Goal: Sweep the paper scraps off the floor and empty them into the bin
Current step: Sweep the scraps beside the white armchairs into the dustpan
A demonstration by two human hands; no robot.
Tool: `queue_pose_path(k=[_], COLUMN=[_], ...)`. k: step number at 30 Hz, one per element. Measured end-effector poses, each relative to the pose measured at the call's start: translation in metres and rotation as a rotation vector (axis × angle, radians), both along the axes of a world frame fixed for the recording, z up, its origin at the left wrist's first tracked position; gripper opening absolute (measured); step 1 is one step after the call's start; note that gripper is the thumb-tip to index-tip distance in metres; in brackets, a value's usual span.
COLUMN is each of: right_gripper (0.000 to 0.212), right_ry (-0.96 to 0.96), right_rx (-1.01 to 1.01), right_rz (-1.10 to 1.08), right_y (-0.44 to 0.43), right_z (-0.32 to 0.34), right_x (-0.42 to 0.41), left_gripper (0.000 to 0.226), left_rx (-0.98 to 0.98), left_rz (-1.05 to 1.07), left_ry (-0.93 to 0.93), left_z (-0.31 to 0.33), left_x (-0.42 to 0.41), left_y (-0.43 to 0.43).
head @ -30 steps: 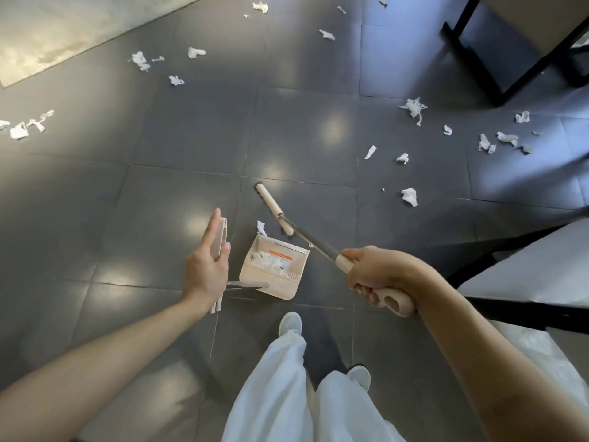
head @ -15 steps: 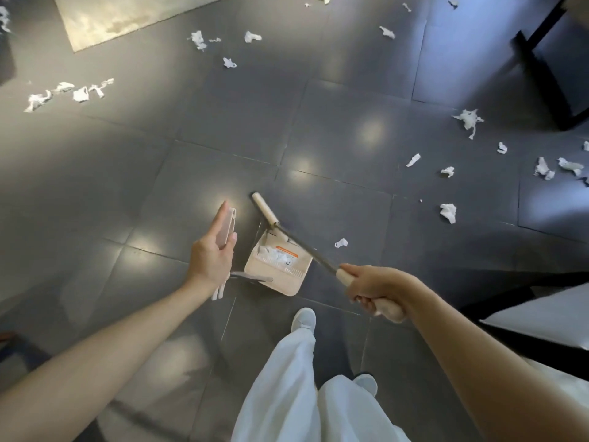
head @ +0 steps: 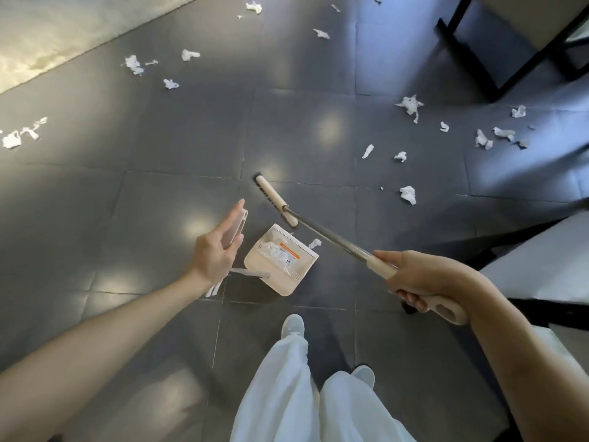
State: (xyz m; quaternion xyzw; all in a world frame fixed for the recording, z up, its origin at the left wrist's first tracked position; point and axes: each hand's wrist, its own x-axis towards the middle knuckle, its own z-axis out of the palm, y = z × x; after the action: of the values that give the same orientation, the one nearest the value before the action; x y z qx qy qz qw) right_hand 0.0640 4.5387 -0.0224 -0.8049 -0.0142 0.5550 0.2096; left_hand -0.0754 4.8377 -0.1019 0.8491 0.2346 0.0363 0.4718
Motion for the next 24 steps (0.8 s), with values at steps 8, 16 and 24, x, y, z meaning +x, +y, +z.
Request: queue_pose_path(k=[8,16,24], right_gripper=[0.048,0.028,0.04], right_ry=[-0.066,-0.112,-0.11], right_rx=[-0.166,-0.288,-0.248], right_rz=[-0.052,-0.235,-0.194], right_y=[-0.031,-0.043,-0.057], right_z=[-0.036,-0.064,-0.066], right_x=[-0.007,-0.021,-0.022], left_gripper=[0.078,0.079,0.066], left_rx=[0.062,0.041,0.023], left_rz=[-0.238,-0.258,-0.201], left_ry=[0.032,0.073,0.089], left_z=[-0.009,-0.003,0.01], left_x=[0.053,0.056,0.038], left_y=[-0.018,-0.018,-0.006])
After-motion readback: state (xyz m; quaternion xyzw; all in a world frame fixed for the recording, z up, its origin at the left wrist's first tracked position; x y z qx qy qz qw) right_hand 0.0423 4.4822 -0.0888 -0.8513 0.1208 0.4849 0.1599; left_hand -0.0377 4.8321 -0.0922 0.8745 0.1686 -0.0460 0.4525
